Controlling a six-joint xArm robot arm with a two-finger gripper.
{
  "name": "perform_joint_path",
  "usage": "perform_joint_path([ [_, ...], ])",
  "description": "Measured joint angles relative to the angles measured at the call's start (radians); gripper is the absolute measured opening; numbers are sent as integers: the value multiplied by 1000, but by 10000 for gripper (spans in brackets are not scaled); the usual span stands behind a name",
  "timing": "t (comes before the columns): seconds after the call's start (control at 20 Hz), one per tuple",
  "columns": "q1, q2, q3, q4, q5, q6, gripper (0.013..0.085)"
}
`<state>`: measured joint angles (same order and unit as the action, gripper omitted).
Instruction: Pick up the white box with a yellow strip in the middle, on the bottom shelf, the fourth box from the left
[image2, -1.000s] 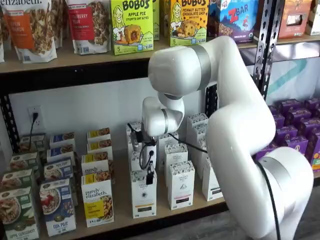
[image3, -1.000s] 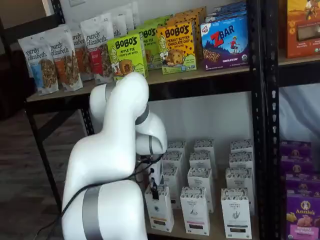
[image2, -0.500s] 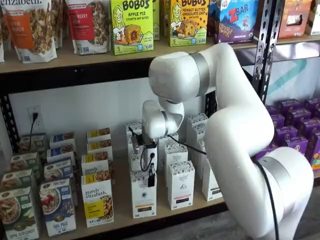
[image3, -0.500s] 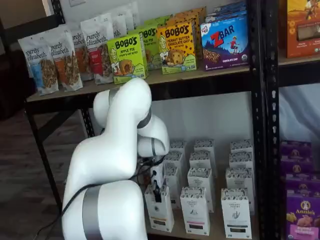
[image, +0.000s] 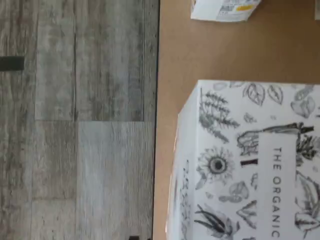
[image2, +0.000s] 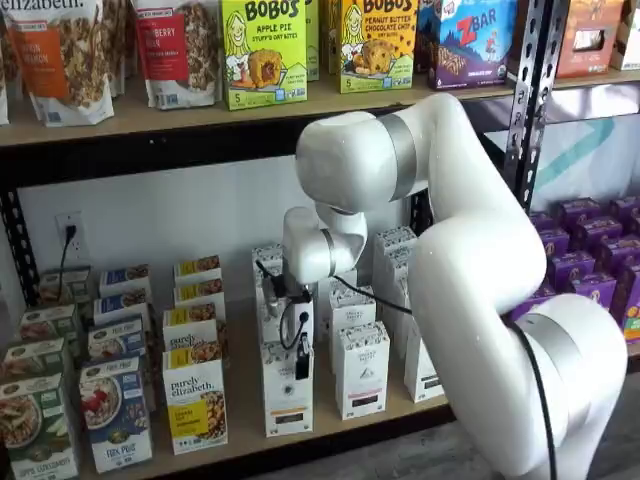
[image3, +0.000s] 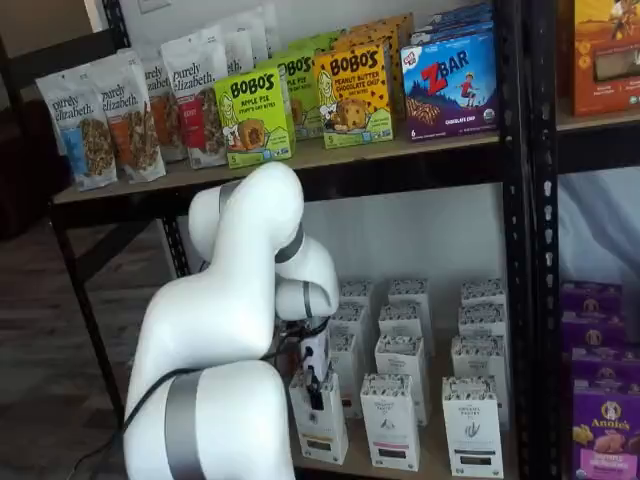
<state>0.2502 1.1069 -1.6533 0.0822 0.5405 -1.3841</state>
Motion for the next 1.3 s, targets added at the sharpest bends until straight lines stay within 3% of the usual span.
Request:
perform_joint_path([
  [0.5, 3, 23, -24, -14, 2, 15, 850],
  [0.75, 6, 37, -43, -12, 8, 16, 690],
  [1.0, 8, 47, -54, -32, 5, 36, 690],
  [1.3, 10, 58, -74, -14, 20, 22, 690],
])
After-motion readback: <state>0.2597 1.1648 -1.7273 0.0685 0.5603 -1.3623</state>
